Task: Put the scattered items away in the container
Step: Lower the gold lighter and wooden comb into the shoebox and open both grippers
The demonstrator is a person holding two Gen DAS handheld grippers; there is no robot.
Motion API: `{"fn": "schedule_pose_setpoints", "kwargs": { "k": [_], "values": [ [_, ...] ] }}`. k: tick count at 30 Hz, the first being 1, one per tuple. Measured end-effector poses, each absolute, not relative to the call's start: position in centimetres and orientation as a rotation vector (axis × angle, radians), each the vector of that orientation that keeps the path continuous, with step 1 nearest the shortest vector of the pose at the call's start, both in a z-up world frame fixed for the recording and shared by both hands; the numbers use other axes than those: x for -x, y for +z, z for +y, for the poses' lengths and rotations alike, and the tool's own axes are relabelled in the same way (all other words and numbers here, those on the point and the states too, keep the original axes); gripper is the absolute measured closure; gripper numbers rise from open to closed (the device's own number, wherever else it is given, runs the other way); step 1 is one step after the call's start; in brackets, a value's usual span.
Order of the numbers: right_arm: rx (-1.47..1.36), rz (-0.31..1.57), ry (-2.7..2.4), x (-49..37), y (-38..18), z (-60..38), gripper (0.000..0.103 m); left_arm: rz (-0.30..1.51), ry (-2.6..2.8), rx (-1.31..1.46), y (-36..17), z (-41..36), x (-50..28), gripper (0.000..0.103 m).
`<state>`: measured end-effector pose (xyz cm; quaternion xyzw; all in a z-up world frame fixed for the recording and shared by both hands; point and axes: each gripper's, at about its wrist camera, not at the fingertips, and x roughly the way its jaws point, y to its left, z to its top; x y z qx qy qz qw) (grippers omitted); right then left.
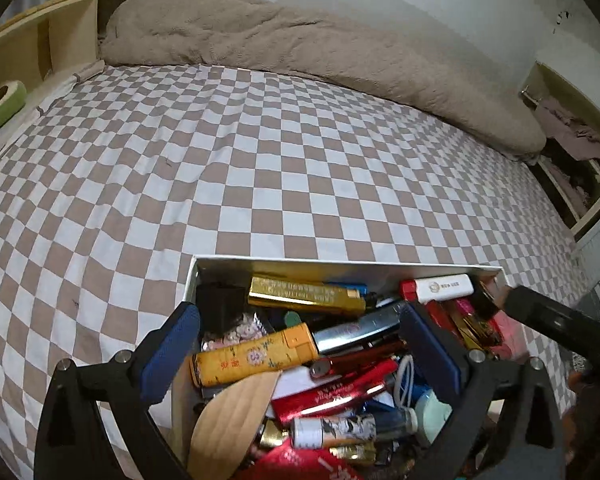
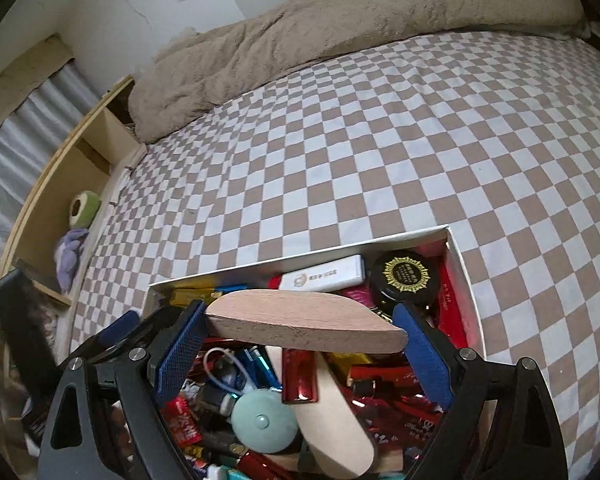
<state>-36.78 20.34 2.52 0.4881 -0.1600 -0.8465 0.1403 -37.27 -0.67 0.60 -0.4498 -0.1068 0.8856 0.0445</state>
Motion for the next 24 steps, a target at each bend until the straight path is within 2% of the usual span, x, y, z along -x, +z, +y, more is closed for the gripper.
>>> {"fn": "schedule_pose_setpoints", "kwargs": {
  "k": [3,5,24],
  "values": [
    [-1.437,-0.454,-2.474,37.0,2.1,20.5,0.009,-0.328,2.705,1.366,0.9,-0.9,36.6,0.002],
    [-1.427,-0.437,-2.515,36.9,2.3,20.7,0.0,-0.334,2.706,1.363,1.1,-1.1,36.3,0.002],
    [-1.367,-0.345,-2.56,32.7,5.8,21.4,0.0,-0.338,2.74,1.317,4.9,-1.2,33.0,0.002]
  ]
}}
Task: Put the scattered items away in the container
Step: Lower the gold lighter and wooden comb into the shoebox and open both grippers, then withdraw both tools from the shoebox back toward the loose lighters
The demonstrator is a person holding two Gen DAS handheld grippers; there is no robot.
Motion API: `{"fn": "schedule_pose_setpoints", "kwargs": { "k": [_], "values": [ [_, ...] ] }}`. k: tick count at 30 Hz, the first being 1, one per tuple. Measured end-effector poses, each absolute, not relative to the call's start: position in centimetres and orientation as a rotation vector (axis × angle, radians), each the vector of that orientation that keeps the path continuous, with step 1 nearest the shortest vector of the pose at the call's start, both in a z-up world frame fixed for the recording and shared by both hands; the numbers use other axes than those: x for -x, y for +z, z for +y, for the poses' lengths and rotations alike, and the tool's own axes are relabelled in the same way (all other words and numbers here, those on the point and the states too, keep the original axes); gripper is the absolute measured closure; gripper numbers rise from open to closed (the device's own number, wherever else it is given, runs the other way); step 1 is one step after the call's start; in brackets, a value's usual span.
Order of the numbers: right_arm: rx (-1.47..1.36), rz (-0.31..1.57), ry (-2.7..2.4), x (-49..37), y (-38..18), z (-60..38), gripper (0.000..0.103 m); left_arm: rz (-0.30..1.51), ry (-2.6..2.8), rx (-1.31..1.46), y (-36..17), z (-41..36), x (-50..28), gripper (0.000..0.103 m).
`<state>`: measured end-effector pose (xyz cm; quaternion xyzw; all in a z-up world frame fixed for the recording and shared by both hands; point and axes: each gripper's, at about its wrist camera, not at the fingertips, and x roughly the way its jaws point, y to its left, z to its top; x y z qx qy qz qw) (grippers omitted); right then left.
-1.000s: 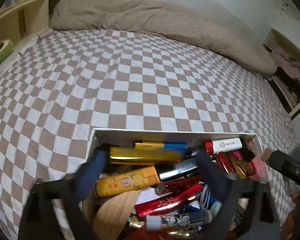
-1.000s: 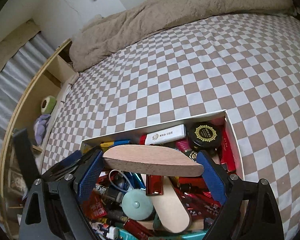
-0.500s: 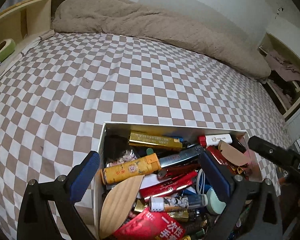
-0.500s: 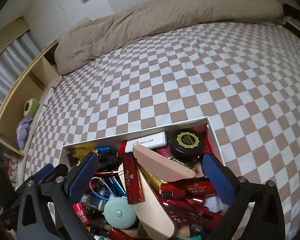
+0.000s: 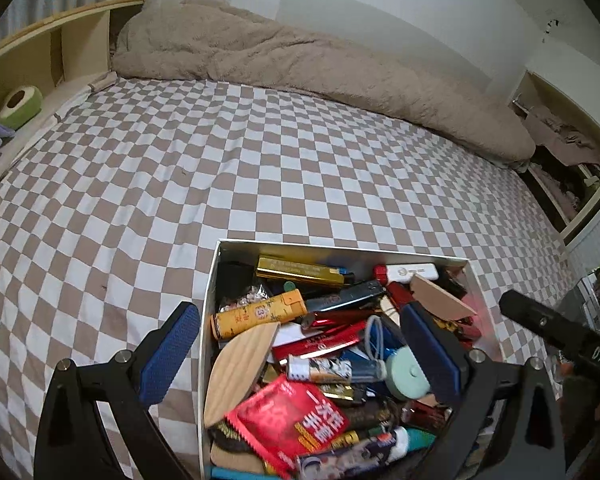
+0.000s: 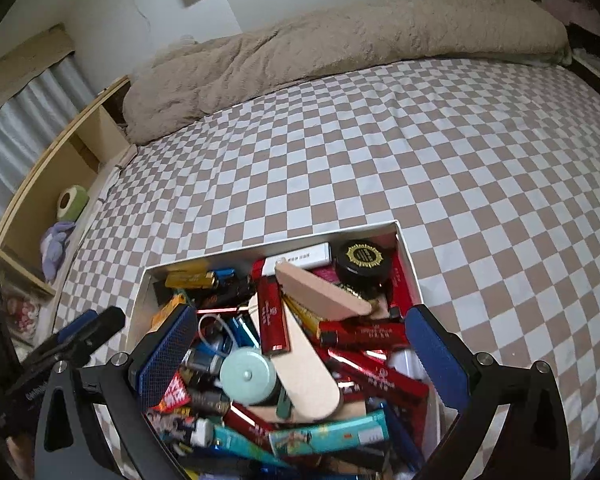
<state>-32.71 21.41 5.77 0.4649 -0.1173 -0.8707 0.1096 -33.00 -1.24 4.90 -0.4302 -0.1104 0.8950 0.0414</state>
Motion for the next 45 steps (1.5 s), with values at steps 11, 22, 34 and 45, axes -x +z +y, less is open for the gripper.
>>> {"fn": "schedule_pose_setpoints", "kwargs": {
  "k": [11,22,34,45],
  "values": [
    [-1.225,-0.255,-2.548,26.3,7.5,21.3,0.0,-0.386,2.757,1.255,6.2,-1.6,27.7,0.0],
    [-1.025,-0.114,-2.653,19.8,9.7,21.6,0.0,-0.303,2.799,1.134,8.1,-0.5,22.1,0.0],
    [-0.867,-0.091,-2.708,13.7,10.7,22.4,0.0,-0.309,2.846,0.996,10.7,0.3,16.1,0.0],
    [-0.76,-0.074,-2.779,9.4,8.8,23.1,0.0,-0.344,2.892,0.922,10.0,0.8,12.1,0.0]
  ]
}}
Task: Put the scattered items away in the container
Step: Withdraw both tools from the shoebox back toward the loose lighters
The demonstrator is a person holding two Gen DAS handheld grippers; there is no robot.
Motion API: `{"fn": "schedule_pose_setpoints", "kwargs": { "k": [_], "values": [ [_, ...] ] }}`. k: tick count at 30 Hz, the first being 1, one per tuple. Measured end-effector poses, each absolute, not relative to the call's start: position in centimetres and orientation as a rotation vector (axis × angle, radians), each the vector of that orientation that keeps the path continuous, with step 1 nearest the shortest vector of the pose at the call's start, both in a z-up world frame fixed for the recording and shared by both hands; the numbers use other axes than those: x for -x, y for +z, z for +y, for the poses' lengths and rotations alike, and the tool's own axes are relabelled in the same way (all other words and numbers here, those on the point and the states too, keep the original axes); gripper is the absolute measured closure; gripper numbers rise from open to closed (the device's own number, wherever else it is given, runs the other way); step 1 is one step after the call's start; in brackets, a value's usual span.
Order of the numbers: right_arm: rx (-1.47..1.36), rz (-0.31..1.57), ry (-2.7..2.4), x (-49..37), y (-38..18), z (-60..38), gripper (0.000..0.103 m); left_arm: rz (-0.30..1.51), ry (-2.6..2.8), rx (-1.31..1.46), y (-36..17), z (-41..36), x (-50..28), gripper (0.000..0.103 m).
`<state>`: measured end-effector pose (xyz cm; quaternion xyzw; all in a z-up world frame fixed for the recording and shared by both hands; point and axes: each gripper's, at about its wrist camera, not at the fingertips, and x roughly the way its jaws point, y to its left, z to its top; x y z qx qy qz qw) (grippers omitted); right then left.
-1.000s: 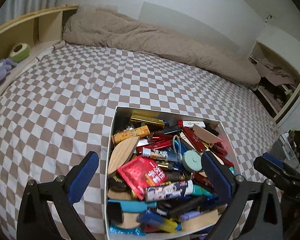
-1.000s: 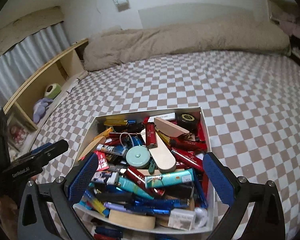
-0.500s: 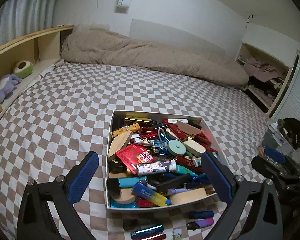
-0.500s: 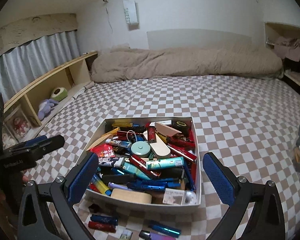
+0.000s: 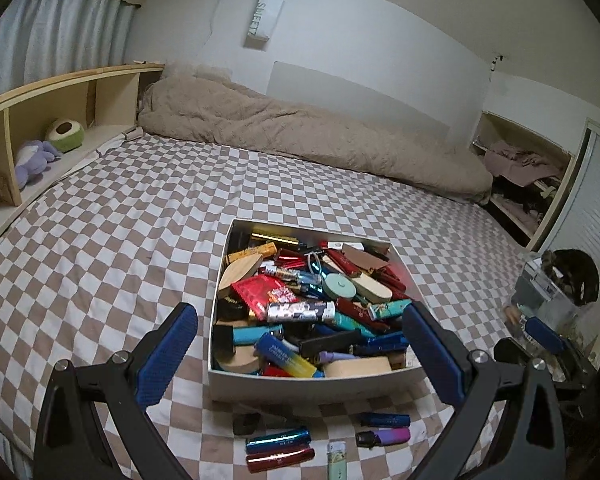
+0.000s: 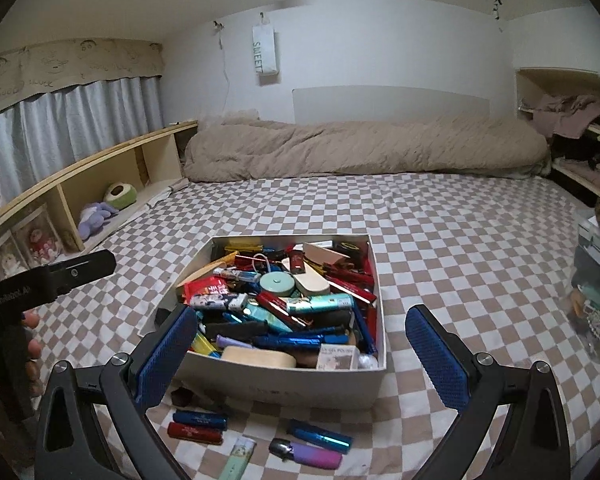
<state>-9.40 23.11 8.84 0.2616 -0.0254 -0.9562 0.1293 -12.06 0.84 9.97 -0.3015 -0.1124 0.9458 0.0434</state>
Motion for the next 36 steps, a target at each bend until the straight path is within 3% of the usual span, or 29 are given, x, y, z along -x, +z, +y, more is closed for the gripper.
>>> {"fn": "schedule_pose_setpoints", "kwargs": {
  "k": [20,36],
  "values": [
    [-0.84,-0.099,-2.82,6.8,1.5,23.9,0.0,-0.188,2.951,0.934,3.7,1.2,8.6,0.0],
    [-1.078,-0.051,-2.792,6.3,-6.1,23.1,0.0,-0.118,2.896,1.164,-4.5,2.1,7.4,0.0]
  ]
}}
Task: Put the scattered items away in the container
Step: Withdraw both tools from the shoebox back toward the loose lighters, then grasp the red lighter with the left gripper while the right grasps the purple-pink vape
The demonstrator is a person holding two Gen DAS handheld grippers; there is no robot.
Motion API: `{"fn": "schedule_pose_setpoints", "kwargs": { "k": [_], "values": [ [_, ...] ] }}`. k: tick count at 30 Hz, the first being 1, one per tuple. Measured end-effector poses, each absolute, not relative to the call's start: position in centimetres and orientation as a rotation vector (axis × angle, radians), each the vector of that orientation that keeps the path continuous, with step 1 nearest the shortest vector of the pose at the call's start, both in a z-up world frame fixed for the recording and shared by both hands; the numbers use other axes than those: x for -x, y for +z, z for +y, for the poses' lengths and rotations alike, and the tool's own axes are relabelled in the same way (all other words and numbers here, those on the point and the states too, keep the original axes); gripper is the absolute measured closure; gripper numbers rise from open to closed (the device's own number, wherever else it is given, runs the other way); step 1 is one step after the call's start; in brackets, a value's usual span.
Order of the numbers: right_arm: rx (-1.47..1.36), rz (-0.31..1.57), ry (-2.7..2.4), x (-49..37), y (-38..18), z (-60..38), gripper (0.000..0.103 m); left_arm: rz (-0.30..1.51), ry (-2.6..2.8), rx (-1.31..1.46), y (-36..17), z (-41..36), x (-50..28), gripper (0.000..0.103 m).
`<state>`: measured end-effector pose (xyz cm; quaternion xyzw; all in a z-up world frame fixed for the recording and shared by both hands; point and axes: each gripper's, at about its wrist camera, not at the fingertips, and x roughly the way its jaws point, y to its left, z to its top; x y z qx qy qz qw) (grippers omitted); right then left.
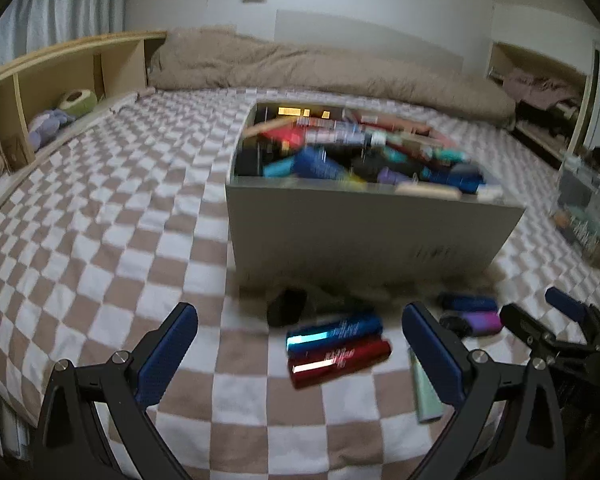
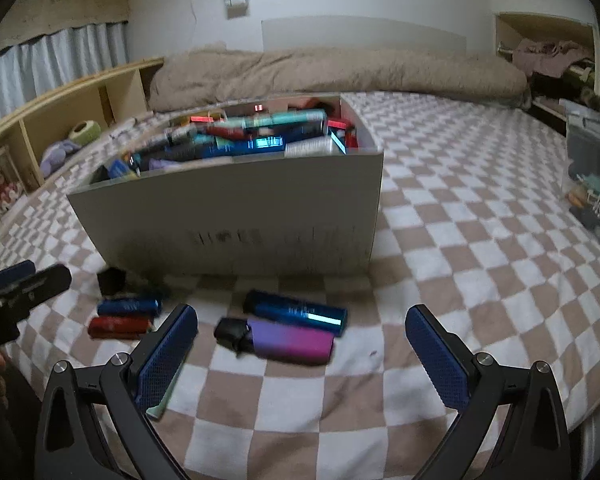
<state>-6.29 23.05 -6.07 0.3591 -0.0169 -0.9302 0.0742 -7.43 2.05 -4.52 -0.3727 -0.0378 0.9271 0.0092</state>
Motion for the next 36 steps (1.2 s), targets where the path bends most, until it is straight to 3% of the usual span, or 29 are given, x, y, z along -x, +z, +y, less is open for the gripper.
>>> {"fn": "schedule_pose_setpoints", "kwargs": {
  "k": [12,24,36],
  "values": [
    [-1.244,-0.02,-2.75,6.3,-9.6,22.9,0.0,-0.126,2.822,1.367,-10.2,2.3,7.5,0.0],
    [-1.214,-0.022,-2.8,5.2,-10.6,23.2,0.0,0.075,2.899,1.287,-11.8,4.1,6.5,0.0],
    [-1.112,-0.026,-2.849,4.6,-11.0,24.1,0.0,-0.059,2.922,1.284,-11.5,4.9,5.8,0.0]
  ]
}}
